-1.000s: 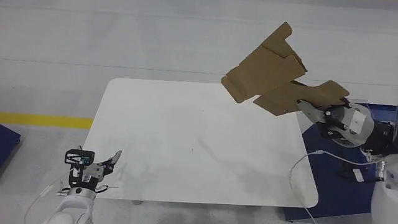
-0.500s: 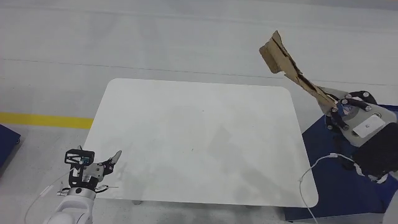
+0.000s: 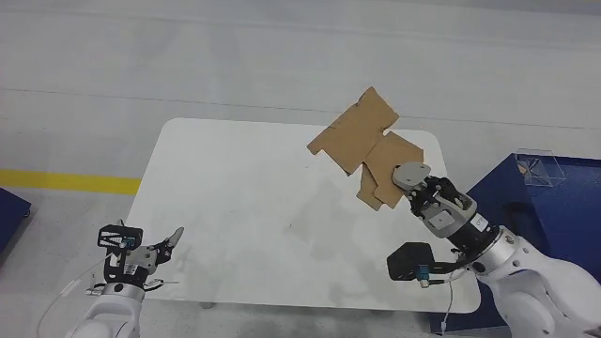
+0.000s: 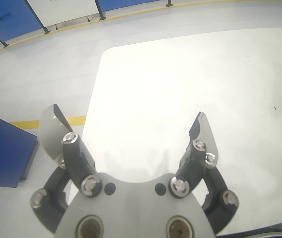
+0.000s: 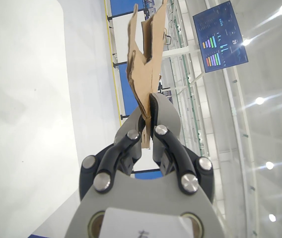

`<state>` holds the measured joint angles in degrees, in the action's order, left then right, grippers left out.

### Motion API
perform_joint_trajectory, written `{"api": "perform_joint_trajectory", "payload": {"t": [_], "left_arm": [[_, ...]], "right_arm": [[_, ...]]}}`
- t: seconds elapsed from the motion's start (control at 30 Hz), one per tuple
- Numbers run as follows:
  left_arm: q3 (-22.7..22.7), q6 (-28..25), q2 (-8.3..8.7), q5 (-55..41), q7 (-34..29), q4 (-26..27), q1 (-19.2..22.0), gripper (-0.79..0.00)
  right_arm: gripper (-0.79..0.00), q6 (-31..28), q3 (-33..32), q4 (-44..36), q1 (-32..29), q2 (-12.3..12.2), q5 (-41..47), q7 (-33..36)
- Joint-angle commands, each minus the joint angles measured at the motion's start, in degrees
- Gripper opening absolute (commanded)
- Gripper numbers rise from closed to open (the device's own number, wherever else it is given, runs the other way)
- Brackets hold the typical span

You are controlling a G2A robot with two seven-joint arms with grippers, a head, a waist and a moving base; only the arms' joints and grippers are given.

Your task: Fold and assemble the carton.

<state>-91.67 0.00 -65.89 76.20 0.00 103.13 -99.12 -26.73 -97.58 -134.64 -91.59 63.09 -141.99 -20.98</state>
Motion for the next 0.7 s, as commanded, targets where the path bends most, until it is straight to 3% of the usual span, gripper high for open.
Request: {"api": "perform_joint_trajectory", "payload": {"t": [0.0,0.17,0.27,0.4,0.53,0.6,0.67], "left_arm": [[0.0,0.0,0.0,0.0,0.0,0.0,0.0,0.0],[0.0,0.0,0.0,0.0,0.0,0.0,0.0,0.0],[0.0,0.0,0.0,0.0,0.0,0.0,0.0,0.0],[0.0,0.0,0.0,0.0,0.0,0.0,0.0,0.0],[0.0,0.0,0.0,0.0,0.0,0.0,0.0,0.0],[0.0,0.0,0.0,0.0,0.0,0.0,0.0,0.0],[0.0,0.0,0.0,0.0,0.0,0.0,0.0,0.0]], "right_arm": [[-0.785,4.6,2.2,0.0,-2.7,-0.2,-7.6,-0.2],[-0.785,8.4,5.3,0.0,-5.9,-0.2,-11.4,0.2],[-0.785,7.9,5.2,0.0,-5.3,-0.1,-7.1,0.0],[-0.785,-0.7,1.2,0.0,-1.7,0.1,11.2,-0.8],[-0.785,-12.0,-7.1,0.0,3.0,0.3,37.4,1.2],[-0.785,-18.3,-12.0,0.1,4.2,0.3,55.1,5.5],[-0.785,-23.1,-14.5,1.5,4.8,0.1,67.1,9.7]]}}
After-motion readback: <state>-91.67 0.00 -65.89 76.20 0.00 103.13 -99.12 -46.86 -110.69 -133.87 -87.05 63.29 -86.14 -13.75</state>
